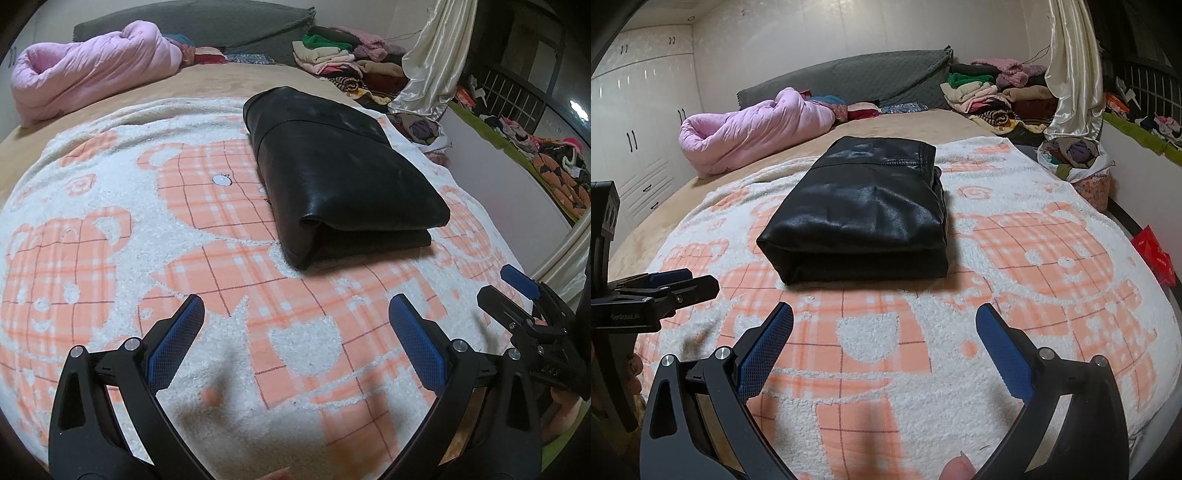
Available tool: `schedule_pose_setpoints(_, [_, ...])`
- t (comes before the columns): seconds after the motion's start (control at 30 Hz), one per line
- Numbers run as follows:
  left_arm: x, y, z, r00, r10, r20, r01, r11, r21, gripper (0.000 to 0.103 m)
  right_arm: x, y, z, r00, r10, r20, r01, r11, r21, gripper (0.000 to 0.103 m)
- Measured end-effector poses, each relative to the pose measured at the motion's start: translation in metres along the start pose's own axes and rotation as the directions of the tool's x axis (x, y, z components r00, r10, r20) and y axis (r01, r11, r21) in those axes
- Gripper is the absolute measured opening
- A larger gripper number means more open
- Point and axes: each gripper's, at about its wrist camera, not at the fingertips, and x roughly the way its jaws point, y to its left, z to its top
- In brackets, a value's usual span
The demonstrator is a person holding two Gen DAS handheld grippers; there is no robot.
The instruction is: Fold large clothes
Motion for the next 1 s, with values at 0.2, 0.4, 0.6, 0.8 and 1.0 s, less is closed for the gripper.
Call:
schedule_pose_setpoints(0.2, [-0.0004, 0.0002, 0.0, 1.0, 0.008, -0.002, -0.008, 1.0, 0.0, 0.094, -0.0004, 0.0002, 0.0, 1.0, 0.0, -0.005, 0.0, 1.0, 0.001, 0.099])
schedule_pose_setpoints(0.4, [-0.001, 0.0021, 0.0008, 1.0, 0.008, -0.004, -0.008, 1.0, -0.003, 0.094, -0.0015, -0.0002, 0.0007, 1.0, 0.003, -0.002, -0.003, 1.0, 0.006, 0.099])
schedule_pose_setpoints(0.6, [-0.0009, 0.0019, 0.0008, 1.0, 0.013, -0.006, -0.013, 1.0, -0.001, 0.094, -0.0033, -0.0006, 0.0011, 1.0, -0.001, -0.001, 0.001, 1.0, 0.003, 0.099])
schedule_pose_setpoints(0.8, [-0.0022, 0.0031, 0.0008, 1.0, 0.008, -0.008, -0.008, 1.0, -0.003, 0.094, -0.0048, -0.0013, 0.0005, 1.0, -0.005, -0.005, 0.005, 1.0, 0.001, 0.099])
schedule_pose_setpoints(1.0, [-0.0024, 0.0029, 0.0007, 1.0, 0.007, -0.007, -0.007, 1.0, -0.004, 0.094, -0.0061, -0.0006, -0.0005, 1.0, -0.01, 0.001, 0.01, 1.0, -0.006, 0.099])
